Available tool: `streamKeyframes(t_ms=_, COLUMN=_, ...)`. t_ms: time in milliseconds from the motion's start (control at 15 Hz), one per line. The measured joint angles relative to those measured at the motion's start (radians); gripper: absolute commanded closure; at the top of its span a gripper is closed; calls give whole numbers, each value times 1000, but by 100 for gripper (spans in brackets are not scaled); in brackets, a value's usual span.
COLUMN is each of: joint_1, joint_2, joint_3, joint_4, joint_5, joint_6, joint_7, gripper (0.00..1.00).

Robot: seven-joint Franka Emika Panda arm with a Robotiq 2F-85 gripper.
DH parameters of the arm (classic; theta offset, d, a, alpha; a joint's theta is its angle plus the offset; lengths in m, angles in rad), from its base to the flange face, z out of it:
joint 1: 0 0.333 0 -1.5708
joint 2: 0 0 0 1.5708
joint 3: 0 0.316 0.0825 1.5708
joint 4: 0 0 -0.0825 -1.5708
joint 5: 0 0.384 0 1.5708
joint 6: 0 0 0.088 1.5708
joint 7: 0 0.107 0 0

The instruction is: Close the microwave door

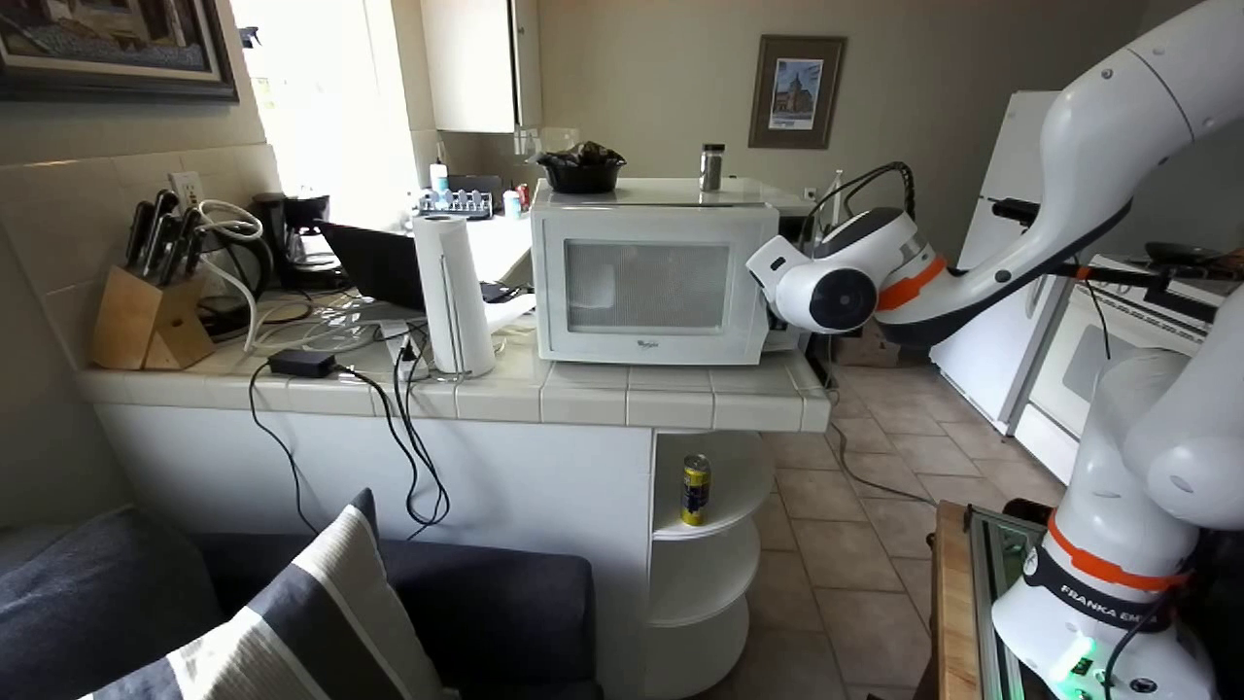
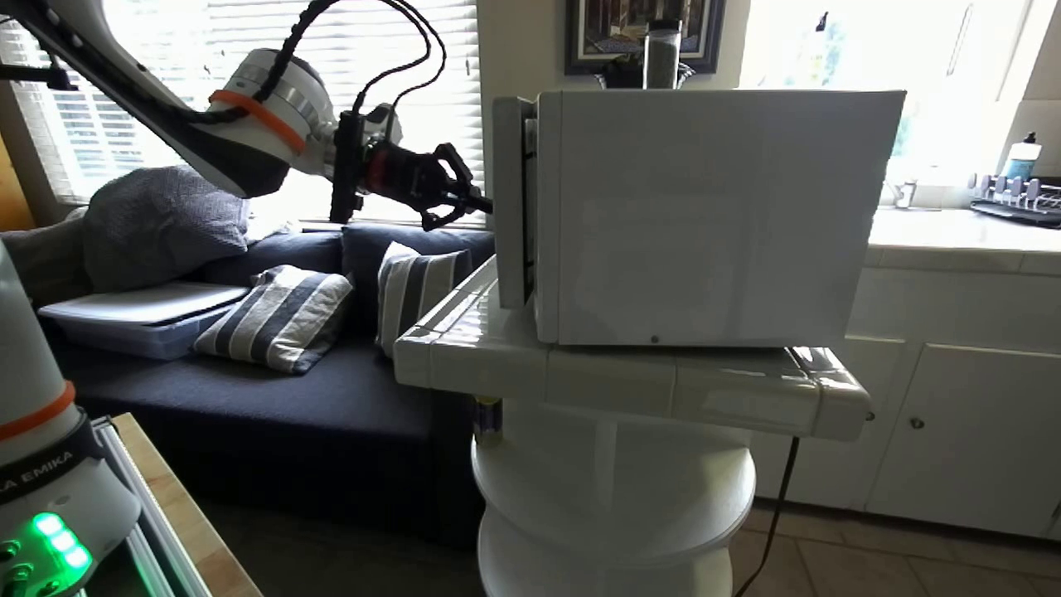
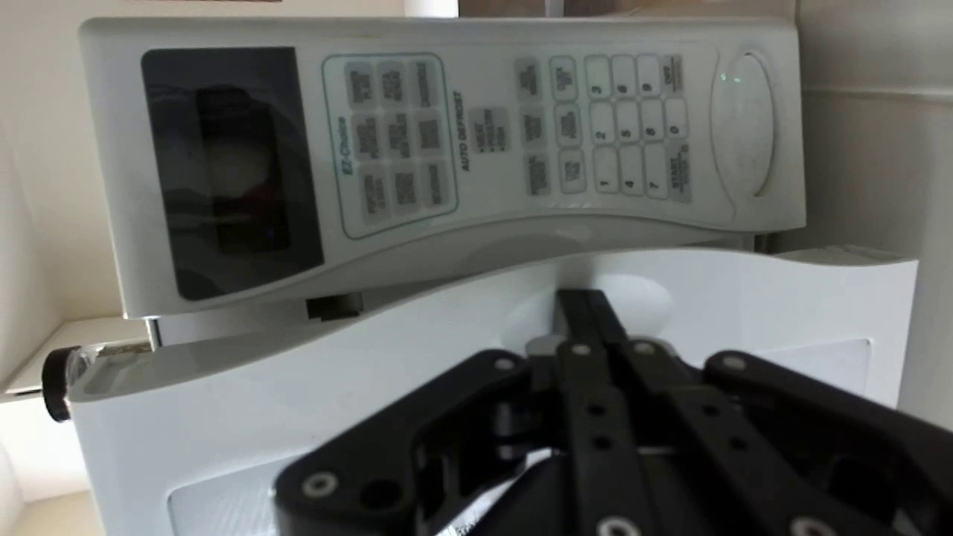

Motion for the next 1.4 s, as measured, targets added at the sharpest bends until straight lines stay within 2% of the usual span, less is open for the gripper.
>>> streamKeyframes(t_ms=667, joint_1=-5, joint_2=45, joint_3=-66, joint_4=12, joint_5=-214, joint_6=0, joint_7=80, gripper=100)
streamKeyframes(t_ms=1400, joint_1=-10, joint_2=77, joint_3=-106, joint_4=16, joint_5=-359, joint_6=1, joint_7=128, gripper=100)
